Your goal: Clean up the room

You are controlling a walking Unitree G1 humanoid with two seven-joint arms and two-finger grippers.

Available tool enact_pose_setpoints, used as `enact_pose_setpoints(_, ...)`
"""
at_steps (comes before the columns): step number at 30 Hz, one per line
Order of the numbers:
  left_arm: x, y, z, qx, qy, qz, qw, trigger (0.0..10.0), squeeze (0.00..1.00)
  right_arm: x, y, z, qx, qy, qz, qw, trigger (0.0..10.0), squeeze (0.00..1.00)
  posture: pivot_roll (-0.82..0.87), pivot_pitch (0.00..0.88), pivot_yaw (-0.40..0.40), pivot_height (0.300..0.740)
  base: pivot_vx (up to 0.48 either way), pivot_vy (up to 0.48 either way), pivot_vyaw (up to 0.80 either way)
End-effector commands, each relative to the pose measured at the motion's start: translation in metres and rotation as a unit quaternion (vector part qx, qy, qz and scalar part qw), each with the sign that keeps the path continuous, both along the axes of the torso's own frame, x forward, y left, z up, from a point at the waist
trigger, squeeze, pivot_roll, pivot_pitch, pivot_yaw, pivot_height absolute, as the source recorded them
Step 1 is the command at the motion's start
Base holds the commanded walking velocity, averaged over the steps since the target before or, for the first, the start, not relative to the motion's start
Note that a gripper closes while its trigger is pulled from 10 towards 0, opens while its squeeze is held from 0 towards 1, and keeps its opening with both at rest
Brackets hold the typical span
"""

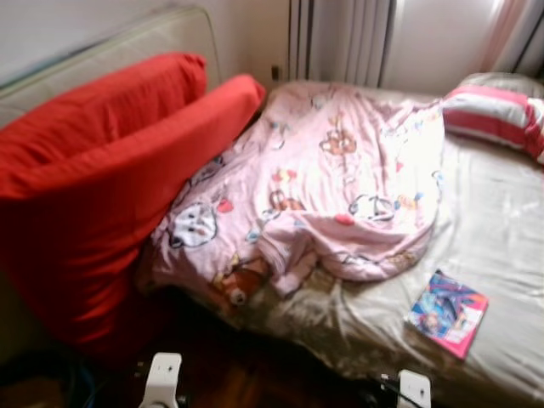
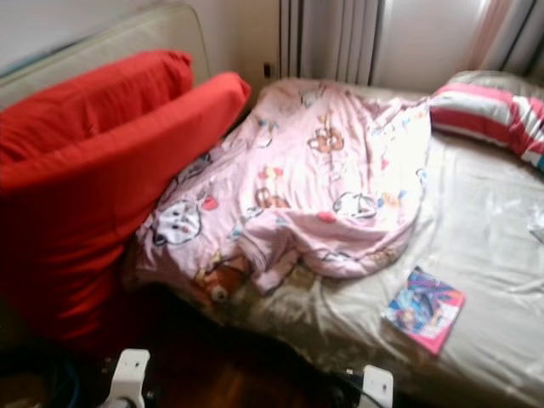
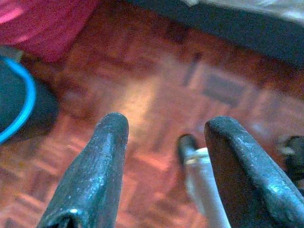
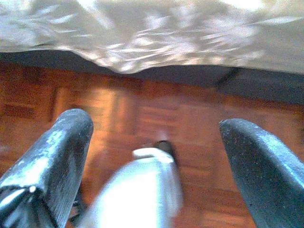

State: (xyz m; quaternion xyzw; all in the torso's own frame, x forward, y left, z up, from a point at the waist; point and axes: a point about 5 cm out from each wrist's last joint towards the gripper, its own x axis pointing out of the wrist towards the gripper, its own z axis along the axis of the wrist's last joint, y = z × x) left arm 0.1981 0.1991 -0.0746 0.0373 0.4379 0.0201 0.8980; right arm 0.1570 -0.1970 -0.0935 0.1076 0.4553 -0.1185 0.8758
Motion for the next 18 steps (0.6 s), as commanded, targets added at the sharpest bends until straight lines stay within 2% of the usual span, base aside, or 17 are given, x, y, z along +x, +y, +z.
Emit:
enact_pose_setpoints(1, -0.0045, 0.0047, -0.0018, 0.002, 0.008, 0.006, 1.0, 10.0, 0.0, 0.005, 0.0017, 0.0021, 0.01, -0.014, -0.013, 1.0, 10.0, 0.0, -0.11, 0.0, 0.042, 0.719, 0.0, -0.244, 0.0)
enact_pose_setpoints(10, -0.0051, 0.0022, -0.0025, -0.002, 0.009, 0.009, 1.0, 10.0, 0.0, 0.0055, -0.0007, 0.0025, 0.012, -0.014, -0.017, 1.0, 10.0, 0.0, -0.1, 0.0, 0.034, 0.719, 0.0, -0.246, 0.0)
enact_pose_setpoints(18, -0.0044, 0.0025, -0.0022, -0.002, 0.009, 0.01, 1.0, 10.0, 0.0, 0.0061, -0.0004, 0.0026, 0.012, -0.013, -0.014, 1.0, 10.0, 0.0, -0.1, 0.0, 0.038, 0.719, 0.0, -0.244, -0.78)
